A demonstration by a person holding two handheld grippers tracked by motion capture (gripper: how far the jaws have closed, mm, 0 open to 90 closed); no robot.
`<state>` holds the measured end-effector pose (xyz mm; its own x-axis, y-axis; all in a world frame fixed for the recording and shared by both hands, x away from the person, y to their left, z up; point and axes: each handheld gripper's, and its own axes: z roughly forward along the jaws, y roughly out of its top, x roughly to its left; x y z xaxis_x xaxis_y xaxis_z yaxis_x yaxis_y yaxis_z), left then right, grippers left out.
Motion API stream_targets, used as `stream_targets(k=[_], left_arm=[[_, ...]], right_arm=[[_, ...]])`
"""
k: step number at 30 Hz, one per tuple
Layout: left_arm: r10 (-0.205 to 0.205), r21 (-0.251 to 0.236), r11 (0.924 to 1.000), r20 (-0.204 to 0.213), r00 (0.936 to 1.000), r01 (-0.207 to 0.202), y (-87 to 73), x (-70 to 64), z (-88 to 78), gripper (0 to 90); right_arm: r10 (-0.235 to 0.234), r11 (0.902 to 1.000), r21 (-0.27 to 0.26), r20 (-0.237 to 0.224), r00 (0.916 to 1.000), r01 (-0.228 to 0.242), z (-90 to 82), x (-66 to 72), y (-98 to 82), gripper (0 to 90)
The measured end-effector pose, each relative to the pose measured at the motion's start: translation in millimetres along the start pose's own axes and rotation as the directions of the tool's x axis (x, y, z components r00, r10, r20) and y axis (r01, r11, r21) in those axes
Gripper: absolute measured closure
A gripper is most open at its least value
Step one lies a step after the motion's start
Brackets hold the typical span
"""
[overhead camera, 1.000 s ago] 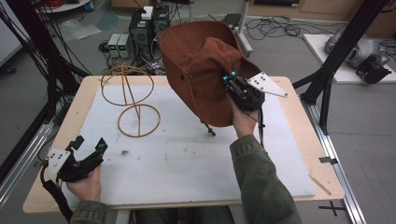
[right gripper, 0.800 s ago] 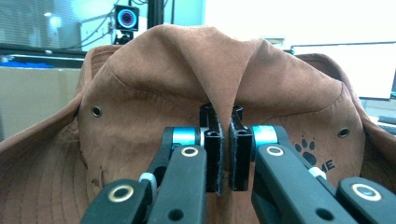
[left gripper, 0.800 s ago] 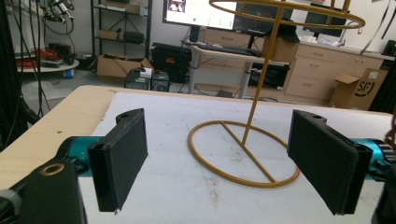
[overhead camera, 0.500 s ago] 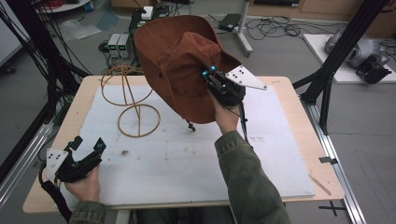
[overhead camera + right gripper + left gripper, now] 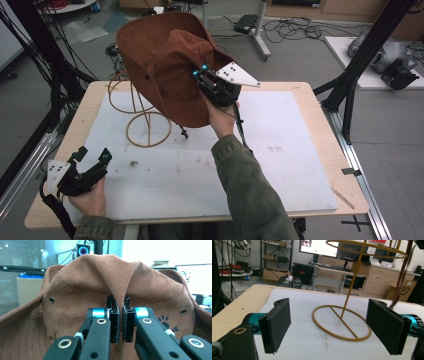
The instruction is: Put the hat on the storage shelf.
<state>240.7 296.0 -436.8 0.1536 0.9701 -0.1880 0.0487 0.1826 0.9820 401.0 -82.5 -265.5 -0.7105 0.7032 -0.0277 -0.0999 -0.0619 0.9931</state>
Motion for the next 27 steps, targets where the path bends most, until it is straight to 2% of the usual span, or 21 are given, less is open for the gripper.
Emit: stream_targets(k=[4,5,7,15,21,24,25,27], left_arm=[[-0.006,-0.003,1.0,0.004,1.0,0.006,-0.1,-0.5,-0.7,20.2],[0.0,-0.003,1.0,0.013,0.9999,0.0,-0.6,-0.7,-0.3,20.2],[0.006,0.003,1.0,0.015,0.9999,-0.006,-0.7,-0.3,-0.2,20.2],[-0.014,0.003,0.9999,0.013,0.9998,0.014,-1.8,1.5,-4.2,20.2],[-0.034,0.002,0.9994,0.017,0.9993,0.034,-3.1,0.6,-3.5,20.2],[-0.031,0.007,0.9995,0.022,0.9993,0.031,-3.4,0.6,-3.2,20.2],[-0.035,0.003,0.9994,0.022,0.9991,0.035,-3.3,0.6,-3.2,20.2],[-0.035,0.005,0.9994,0.022,0.9991,0.035,-3.2,1.0,-3.5,20.2]], right_arm=[[0.005,1.0,-0.006,-0.018,0.9998,-0.005,10.9,8.2,0.9,87.7],[0.005,1.0,-0.006,-0.024,0.9997,-0.006,17.8,13.3,1.5,87.7],[0.01,0.9999,-0.007,-0.032,0.9995,-0.01,21.2,15.8,1.9,87.7],[0.042,0.9983,-0.036,-0.079,0.996,-0.045,50.5,34.8,1.5,87.7],[0.052,0.9981,-0.027,-0.096,0.9941,-0.055,60.2,41.5,-0.7,87.7],[0.051,0.9983,-0.02,-0.107,0.9929,-0.054,62.9,43.0,-0.4,87.7],[0.051,0.9986,-0.004,-0.125,0.9908,-0.052,66.5,43.7,-0.5,87.7],[0.038,0.9993,0.004,-0.131,0.9906,-0.037,69.4,45.0,-1.0,87.8]])
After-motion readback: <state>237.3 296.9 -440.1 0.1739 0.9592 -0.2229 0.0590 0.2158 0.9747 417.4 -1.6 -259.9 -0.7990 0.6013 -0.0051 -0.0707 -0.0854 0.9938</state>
